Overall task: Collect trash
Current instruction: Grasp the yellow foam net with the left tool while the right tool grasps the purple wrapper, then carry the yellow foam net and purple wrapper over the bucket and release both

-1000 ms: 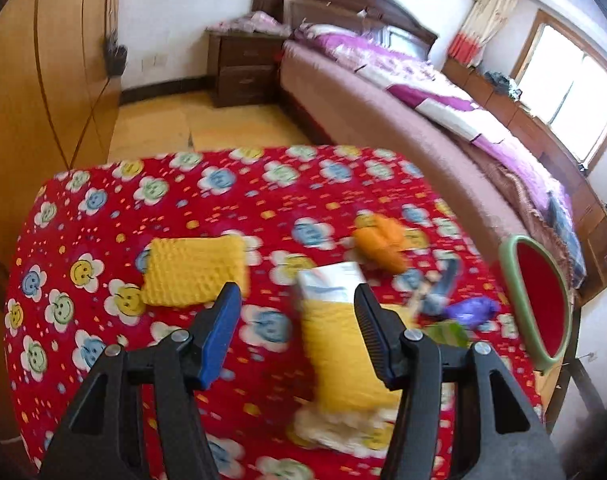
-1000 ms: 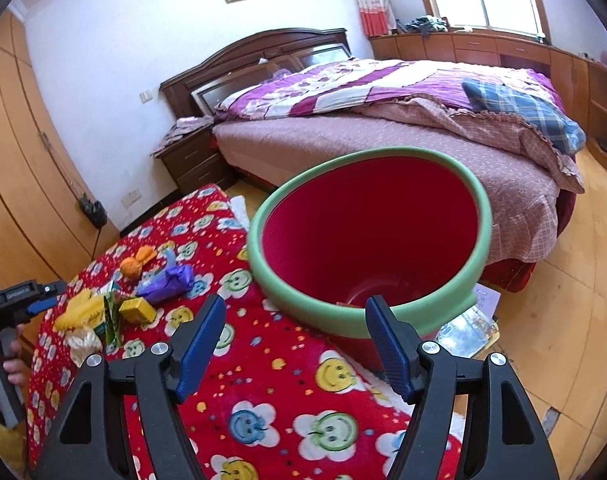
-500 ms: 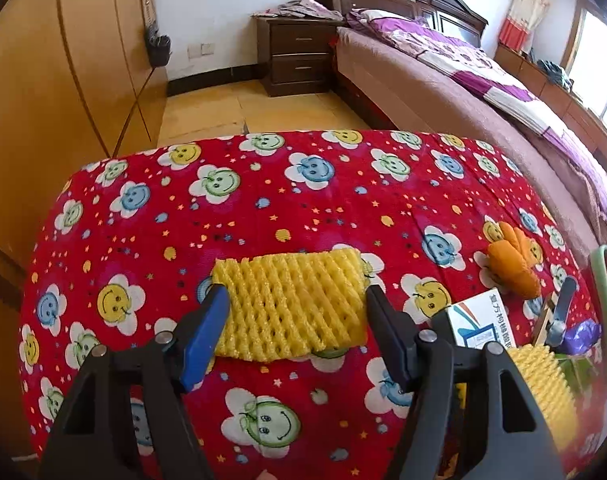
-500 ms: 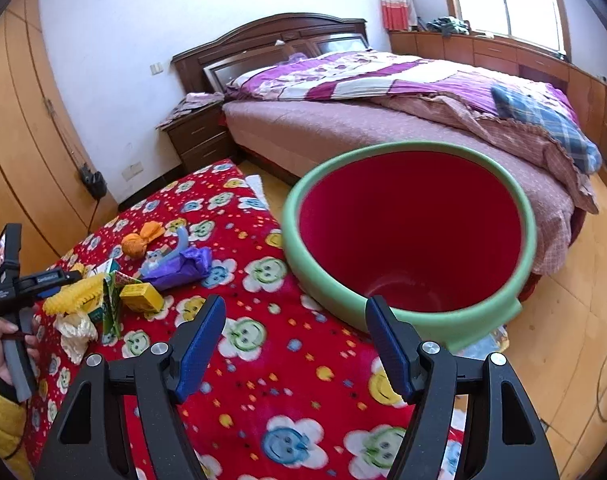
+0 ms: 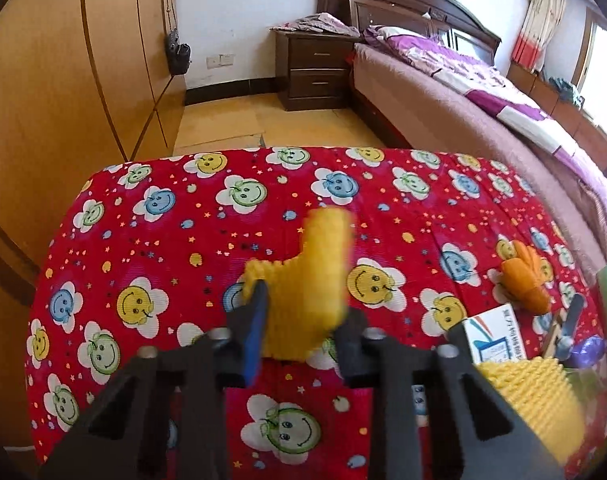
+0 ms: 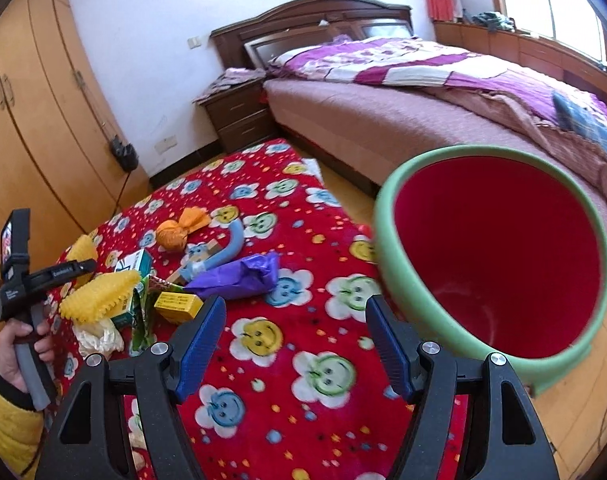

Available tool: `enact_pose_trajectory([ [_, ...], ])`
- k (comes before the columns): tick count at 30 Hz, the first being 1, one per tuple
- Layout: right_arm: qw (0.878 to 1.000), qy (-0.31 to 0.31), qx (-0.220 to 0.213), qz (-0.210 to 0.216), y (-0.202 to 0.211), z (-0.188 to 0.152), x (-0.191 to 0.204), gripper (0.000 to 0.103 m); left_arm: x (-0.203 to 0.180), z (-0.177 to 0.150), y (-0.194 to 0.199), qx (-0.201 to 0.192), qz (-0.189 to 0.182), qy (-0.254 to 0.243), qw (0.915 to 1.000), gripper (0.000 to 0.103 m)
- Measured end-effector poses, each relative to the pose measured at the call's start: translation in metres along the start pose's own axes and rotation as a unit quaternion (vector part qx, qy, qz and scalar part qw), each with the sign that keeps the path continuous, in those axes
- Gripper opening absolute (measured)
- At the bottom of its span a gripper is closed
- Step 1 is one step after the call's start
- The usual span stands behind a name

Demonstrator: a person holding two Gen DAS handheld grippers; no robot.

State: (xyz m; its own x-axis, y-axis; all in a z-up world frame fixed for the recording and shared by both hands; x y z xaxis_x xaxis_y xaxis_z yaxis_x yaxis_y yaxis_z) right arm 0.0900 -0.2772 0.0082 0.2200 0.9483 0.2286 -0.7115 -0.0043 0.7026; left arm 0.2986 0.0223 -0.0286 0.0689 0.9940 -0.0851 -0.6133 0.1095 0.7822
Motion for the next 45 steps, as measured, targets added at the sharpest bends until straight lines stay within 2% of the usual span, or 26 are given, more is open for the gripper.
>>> enact_pose_trajectory([
  [2,1.0,0.002,0.009,0.006,-0.008,0.002,0.005,0.074,0.004,-0.003,0.007,-0.001,-0.017,0.009,0.9998,0.013],
  [3,1.0,0.003,0.013,0.012,-0.013,0.004,0.008,0.074,0.003,-0.004,0.009,-0.001,-0.026,0.012,0.9996,0.013],
  [16,0.996,0.048,0.067,0.03,-0.067,0.011,0.044,0.074,-0.026,-0.025,0.065,-0.028,-0.114,-0.006,0.9931,0.012],
  [19,0.995,0.074,0.062,0.016,-0.07,0.008,0.052,0.074,-0.033,-0.029,0.074,-0.028,-0.131,-0.009,0.9909,0.012],
  [22,0.996,0.074,0.056,0.015,-0.071,0.007,0.051,0.073,-0.042,-0.031,0.082,-0.031,-0.142,-0.015,0.9892,0.012],
  [25,0.996,0.075,0.049,0.009,-0.069,0.006,0.048,0.055,-0.05,-0.034,0.09,-0.034,-0.152,-0.02,0.9876,0.012],
  [26,0.996,0.075,0.049,0.011,-0.068,0.006,0.047,0.037,-0.052,-0.036,0.093,-0.035,-0.155,-0.022,0.9871,0.012],
  [27,0.996,0.075,0.049,0.008,-0.066,0.004,0.045,0.029,-0.054,-0.036,0.094,-0.035,-0.158,-0.022,0.9866,0.012],
  [31,0.997,0.058,0.048,0.024,-0.055,0.0,0.035,0.025,-0.063,-0.042,0.106,-0.04,-0.169,-0.024,0.9845,0.012],
  [38,0.998,0.028,0.028,0.046,-0.019,-0.012,0.021,0.024,-0.079,-0.057,0.128,-0.051,-0.185,-0.037,0.9808,0.012],
  [45,0.999,0.005,0.002,0.044,0.019,-0.017,-0.001,0.024,-0.1,-0.068,0.149,-0.056,-0.215,-0.046,0.9739,0.012],
])
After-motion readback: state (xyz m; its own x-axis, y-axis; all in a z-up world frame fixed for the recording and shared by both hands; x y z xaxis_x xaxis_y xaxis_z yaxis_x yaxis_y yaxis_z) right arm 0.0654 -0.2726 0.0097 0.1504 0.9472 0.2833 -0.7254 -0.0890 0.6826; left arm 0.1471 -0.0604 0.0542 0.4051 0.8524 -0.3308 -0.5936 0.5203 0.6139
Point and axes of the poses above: each gripper's, at about its wrist camera, not at the fingertips, and y roughly against the way its jaws point, x to its left, z to its top, the point moved 3 cm from there along -y, roughly the way its jaws point, and after that the axes turned 1 degree about y, right-handed, at the moved point
